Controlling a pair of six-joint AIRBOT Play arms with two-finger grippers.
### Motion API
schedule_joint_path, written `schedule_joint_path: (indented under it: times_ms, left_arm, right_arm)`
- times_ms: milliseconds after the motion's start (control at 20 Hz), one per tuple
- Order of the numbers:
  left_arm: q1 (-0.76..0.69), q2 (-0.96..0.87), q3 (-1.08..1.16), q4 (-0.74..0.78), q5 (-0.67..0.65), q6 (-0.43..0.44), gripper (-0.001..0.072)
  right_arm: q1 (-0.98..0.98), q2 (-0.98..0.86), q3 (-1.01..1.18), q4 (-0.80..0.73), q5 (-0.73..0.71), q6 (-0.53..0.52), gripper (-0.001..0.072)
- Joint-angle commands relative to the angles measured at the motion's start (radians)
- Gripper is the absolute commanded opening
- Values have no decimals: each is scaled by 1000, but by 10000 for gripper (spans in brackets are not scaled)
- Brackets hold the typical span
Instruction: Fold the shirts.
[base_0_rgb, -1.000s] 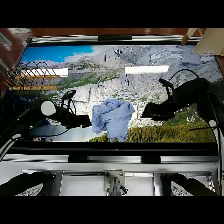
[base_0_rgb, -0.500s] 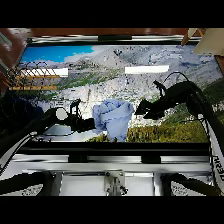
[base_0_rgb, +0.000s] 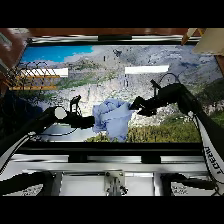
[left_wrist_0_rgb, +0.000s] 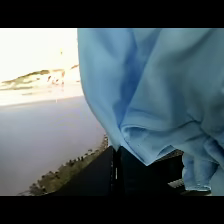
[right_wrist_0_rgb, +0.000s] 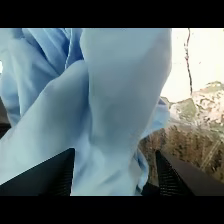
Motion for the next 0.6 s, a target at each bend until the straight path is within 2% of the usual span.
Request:
schedule_joint_path:
  times_ms: [0,50,100,150,200,350,550]
  left_arm:
    - [0,29,3,32,3,11,31]
    - [0,35,3,45,3,11,31]
    - [0,39,4,56,3,11,31]
    - [0,43,4,64,5,11,31]
    - [0,47,5,71,6,11,31]
    - [10,82,21,136,-1,11,30]
    - [60,185,139,333,-78,11,29]
  right_arm:
    - [74,-61,0,8,90,27,617]
    - [86,-72,0,10,84,27,602]
    - [96,-76,0,10,66,26,399]
    - [102,-75,0,10,49,26,153]
    - [102,-74,2,15,29,20,80]
    - [90,-56,61,3,-48,-66,73]
    - [55,63,212,-22,-62,-95,73]
